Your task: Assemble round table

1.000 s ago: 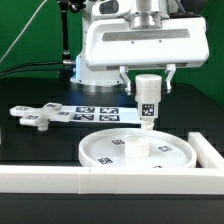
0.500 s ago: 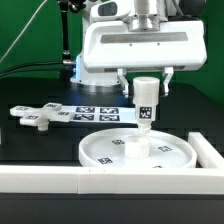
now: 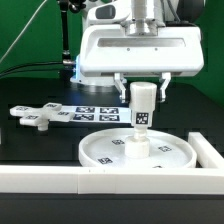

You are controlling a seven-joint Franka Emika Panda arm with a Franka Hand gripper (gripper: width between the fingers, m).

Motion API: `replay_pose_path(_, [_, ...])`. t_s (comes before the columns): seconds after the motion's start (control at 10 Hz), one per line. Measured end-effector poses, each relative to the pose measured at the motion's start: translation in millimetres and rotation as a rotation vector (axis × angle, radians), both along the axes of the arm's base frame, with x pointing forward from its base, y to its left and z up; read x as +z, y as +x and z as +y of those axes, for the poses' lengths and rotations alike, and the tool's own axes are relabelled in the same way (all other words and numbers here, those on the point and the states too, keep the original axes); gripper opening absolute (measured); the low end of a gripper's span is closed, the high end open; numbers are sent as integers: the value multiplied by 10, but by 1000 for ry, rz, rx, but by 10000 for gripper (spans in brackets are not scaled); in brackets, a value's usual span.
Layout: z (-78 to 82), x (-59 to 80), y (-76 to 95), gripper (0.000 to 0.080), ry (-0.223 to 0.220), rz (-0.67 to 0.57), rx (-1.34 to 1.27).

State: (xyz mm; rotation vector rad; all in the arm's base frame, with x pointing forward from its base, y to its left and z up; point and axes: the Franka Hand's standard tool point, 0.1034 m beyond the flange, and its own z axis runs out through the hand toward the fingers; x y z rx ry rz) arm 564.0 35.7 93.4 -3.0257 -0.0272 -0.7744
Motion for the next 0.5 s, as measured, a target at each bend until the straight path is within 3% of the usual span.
replay_pose_path(0.5, [-33,-87,-39,409,-2,12,-6])
